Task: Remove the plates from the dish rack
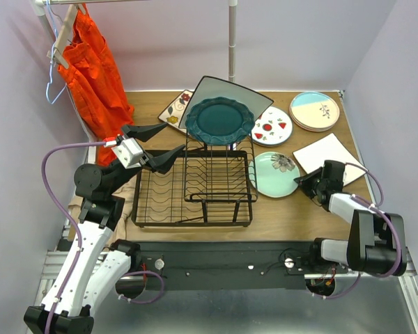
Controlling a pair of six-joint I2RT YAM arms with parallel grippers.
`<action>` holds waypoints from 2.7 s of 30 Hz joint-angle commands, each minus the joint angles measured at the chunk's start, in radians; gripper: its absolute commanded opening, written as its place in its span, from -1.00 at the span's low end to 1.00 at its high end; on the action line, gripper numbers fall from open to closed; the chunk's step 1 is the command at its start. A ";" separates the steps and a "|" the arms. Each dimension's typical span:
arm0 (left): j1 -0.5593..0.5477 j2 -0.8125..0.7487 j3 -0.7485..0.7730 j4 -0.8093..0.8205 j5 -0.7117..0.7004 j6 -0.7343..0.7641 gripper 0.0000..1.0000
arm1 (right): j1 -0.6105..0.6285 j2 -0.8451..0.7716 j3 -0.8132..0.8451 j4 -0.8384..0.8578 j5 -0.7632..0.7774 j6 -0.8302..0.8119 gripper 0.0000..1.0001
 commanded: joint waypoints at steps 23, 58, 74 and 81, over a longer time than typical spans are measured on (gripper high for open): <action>0.007 -0.026 -0.006 -0.010 -0.011 0.018 0.57 | 0.005 -0.181 0.051 -0.114 -0.053 -0.034 0.07; 0.007 0.014 0.003 -0.021 0.015 0.016 0.57 | 0.502 -0.170 0.807 -0.219 -0.441 -0.804 0.15; 0.007 0.016 0.003 -0.022 0.017 0.019 0.57 | 0.531 -0.036 0.898 -0.219 -0.358 -1.051 0.21; 0.007 0.017 0.003 -0.022 0.018 0.019 0.57 | 0.533 0.002 0.893 -0.226 -0.482 -1.106 0.23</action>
